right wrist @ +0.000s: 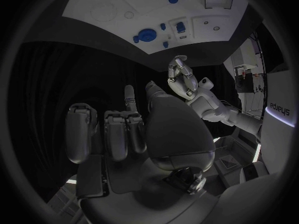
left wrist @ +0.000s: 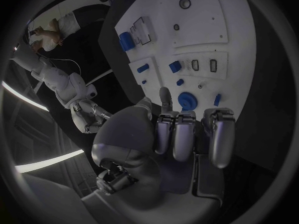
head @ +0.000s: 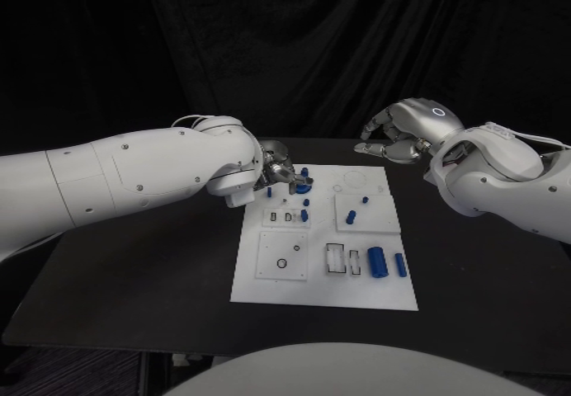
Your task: Assemble the parts on the task board
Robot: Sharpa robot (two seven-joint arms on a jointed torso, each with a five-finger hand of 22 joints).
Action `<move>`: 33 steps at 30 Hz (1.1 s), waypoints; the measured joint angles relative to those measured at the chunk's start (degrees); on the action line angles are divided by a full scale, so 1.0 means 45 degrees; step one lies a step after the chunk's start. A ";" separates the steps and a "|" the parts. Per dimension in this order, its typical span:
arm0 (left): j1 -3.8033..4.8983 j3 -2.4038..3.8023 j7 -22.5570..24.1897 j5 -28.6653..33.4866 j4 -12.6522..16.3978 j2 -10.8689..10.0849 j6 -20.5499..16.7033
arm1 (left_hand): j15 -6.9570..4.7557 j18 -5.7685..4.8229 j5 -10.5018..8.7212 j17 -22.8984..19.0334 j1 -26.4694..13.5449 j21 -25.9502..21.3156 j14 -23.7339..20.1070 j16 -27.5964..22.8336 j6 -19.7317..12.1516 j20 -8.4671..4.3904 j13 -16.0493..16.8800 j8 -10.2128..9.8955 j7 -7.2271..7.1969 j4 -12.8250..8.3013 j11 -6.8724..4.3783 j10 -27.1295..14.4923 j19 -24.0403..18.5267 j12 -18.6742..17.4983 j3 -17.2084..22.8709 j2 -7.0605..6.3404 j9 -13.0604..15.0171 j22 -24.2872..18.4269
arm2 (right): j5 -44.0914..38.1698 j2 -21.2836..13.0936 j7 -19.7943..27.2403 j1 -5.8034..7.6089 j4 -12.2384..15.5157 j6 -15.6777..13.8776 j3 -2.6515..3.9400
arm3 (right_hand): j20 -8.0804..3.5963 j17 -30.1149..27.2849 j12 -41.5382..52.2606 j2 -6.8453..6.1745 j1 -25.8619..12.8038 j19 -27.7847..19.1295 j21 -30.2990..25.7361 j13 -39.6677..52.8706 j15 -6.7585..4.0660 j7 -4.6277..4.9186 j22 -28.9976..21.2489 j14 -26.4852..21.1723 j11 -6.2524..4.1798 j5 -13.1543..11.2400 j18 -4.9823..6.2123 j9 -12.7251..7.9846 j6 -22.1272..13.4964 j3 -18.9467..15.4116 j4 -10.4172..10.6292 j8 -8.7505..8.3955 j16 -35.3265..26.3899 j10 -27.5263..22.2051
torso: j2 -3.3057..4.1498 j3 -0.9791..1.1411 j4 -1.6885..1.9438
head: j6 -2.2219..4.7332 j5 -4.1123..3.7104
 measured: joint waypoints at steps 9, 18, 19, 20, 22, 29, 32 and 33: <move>0.0000 -0.0004 -0.0633 -0.0060 -0.0436 0.0544 0.0898 | -0.0089 0.0001 0.0000 -0.0001 0.0000 0.0000 0.0003 0.0000 0.0110 -0.0042 0.0000 -0.0322 -0.0110 -0.0035 -0.0071 -0.0017 0.0042 0.0000 -0.0034 0.0000 0.0078 -0.0001 | 0.0012 0.0041 -0.0098 -0.0109 -0.0105 0.0071 0.0000 | 0.0000 0.0000 0.0000 0.0015 -0.0016 0.0000 -0.0054 0.0000 0.0000 0.0000 -0.0002 0.0000 0.0000 0.0000 -0.0001 -0.0001 0.0000 0.0000 0.0000 -0.0056 0.0000 0.0000 | -0.0059 0.0098 -0.0146 | -0.0001 0.0266; -0.0027 -0.0001 -0.0846 -0.0082 -0.0771 0.0836 0.1093 | -0.0088 0.0003 0.0238 -0.0001 0.0108 0.0000 0.0003 0.0000 0.0362 -0.0042 0.0000 -0.1526 0.0009 -0.0094 -0.0088 0.0001 0.0041 -0.0001 -0.0093 -0.0108 -0.0007 -0.0001 | 0.0020 0.0187 -0.0151 -0.0137 -0.0155 0.0068 -0.0002 | 0.0000 0.0000 0.0000 0.0015 -0.0015 0.0000 -0.0080 0.0010 0.0000 0.0046 -0.0004 0.0000 0.0000 0.0000 0.0000 -0.0002 -0.0047 -0.0037 -0.0037 -0.0105 0.0000 0.0000 | -0.0090 0.0165 -0.0223 | 0.0002 0.0332; -0.0044 -0.0001 -0.0858 -0.0084 -0.0800 0.0856 0.1098 | -0.0088 0.0004 0.0297 -0.0001 0.0125 0.0000 0.0003 0.0000 0.0362 -0.0042 0.0000 -0.1588 0.0009 -0.0106 -0.0089 0.0001 0.0041 -0.0001 -0.0105 -0.0125 -0.0007 -0.0001 | 0.0020 0.0194 -0.0154 -0.0137 -0.0155 0.0067 -0.0002 | 0.0000 -0.0001 0.0000 0.0015 -0.0015 0.0000 -0.0108 0.0010 -0.0001 0.0046 -0.0003 0.0000 -0.0001 0.0000 0.0000 -0.0002 -0.0047 -0.0037 -0.0038 -0.0105 0.0000 0.0000 | -0.0092 0.0165 -0.0222 | 0.0002 0.0317; -0.0063 -0.0001 -0.0868 -0.0085 -0.0832 0.0881 0.1105 | -0.0088 0.0005 0.0297 -0.0001 0.0122 0.0000 0.0003 0.0000 0.0362 -0.0042 0.0000 -0.1651 0.0009 -0.0106 -0.0089 0.0001 0.0041 -0.0001 -0.0105 -0.0122 -0.0007 -0.0001 | 0.0020 0.0196 -0.0157 -0.0137 -0.0155 0.0067 -0.0002 | 0.0000 0.0000 0.0000 0.0015 -0.0015 0.0000 -0.0108 0.0010 0.0000 0.0046 -0.0004 0.0000 0.0000 0.0000 0.0000 -0.0002 -0.0047 -0.0037 -0.0038 -0.0105 0.0000 0.0000 | -0.0096 0.0164 -0.0219 | 0.0004 0.0295; -0.0110 -0.0001 -0.0885 -0.0088 -0.0930 0.0968 0.1118 | -0.0088 0.0004 0.0361 -0.0001 0.0122 -0.0001 0.0003 0.0000 0.0362 -0.0042 0.0000 -0.1729 0.0009 -0.0106 -0.0088 0.0001 0.0041 -0.0001 -0.0104 -0.0122 -0.0007 -0.0001 | 0.0021 0.0196 -0.0165 -0.0138 -0.0163 0.0066 -0.0002 | 0.0000 -0.0001 0.0000 0.0014 -0.0015 0.0000 -0.0108 0.0009 0.0000 0.0046 -0.0004 0.0000 -0.0001 0.0000 -0.0001 -0.0002 -0.0047 -0.0037 -0.0037 -0.0105 0.0000 0.0000 | -0.0106 0.0155 -0.0198 | 0.0004 0.0244; -0.0329 -0.0004 -0.0920 -0.0145 -0.1186 0.1137 0.1122 | -0.0087 0.0005 0.0361 -0.0001 0.0177 -0.0001 0.0003 0.0000 0.0476 -0.0042 0.0000 -0.1875 -0.0014 -0.0106 -0.0087 0.0001 0.0040 -0.0001 -0.0104 -0.0176 -0.0007 -0.0001 | 0.0023 0.0231 -0.0174 -0.0151 -0.0189 0.0065 -0.0002 | 0.0000 0.0000 0.0000 0.0014 -0.0015 0.0000 -0.0108 0.0008 0.0000 0.0046 -0.0005 0.0000 0.0092 0.0000 0.0000 -0.0003 -0.0046 -0.0037 -0.0038 -0.0105 0.0000 -0.0003 | -0.0133 0.0143 -0.0173 | 0.0004 0.0208; -0.0403 -0.0005 -0.0932 -0.0238 -0.1202 0.1165 0.1115 | -0.0087 0.0005 0.0361 -0.0001 0.0176 -0.0001 0.0003 0.0000 0.0555 -0.0042 0.0000 -0.1919 -0.0004 -0.0106 -0.0087 0.0001 0.0041 -0.0001 -0.0104 -0.0176 -0.0007 -0.0001 | 0.0023 0.0232 -0.0176 -0.0163 -0.0194 0.0065 -0.0002 | 0.0000 0.0000 0.0000 0.0014 -0.0014 0.0000 -0.0107 0.0008 -0.0001 0.0046 -0.0005 0.0000 0.0092 0.0001 0.0000 -0.0003 -0.0047 -0.0037 -0.0038 -0.0105 0.0000 -0.0002 | -0.0138 0.0135 -0.0172 | 0.0004 0.0217; -0.0432 -0.0005 -0.0935 -0.0281 -0.1205 0.1173 0.1113 | -0.0087 0.0005 0.0361 -0.0001 0.0176 -0.0001 0.0003 0.0000 0.0568 -0.0042 0.0000 -0.1919 -0.0016 -0.0106 -0.0087 0.0001 0.0040 -0.0001 -0.0104 -0.0175 -0.0006 -0.0001 | 0.0024 0.0234 -0.0176 -0.0166 -0.0198 0.0066 -0.0002 | 0.0000 0.0000 0.0000 0.0014 -0.0015 0.0000 -0.0108 0.0008 0.0000 0.0046 -0.0005 0.0000 0.0092 0.0001 -0.0001 -0.0003 -0.0047 -0.0037 -0.0038 -0.0105 0.0000 -0.0002 | -0.0139 0.0131 -0.0172 | 0.0004 0.0217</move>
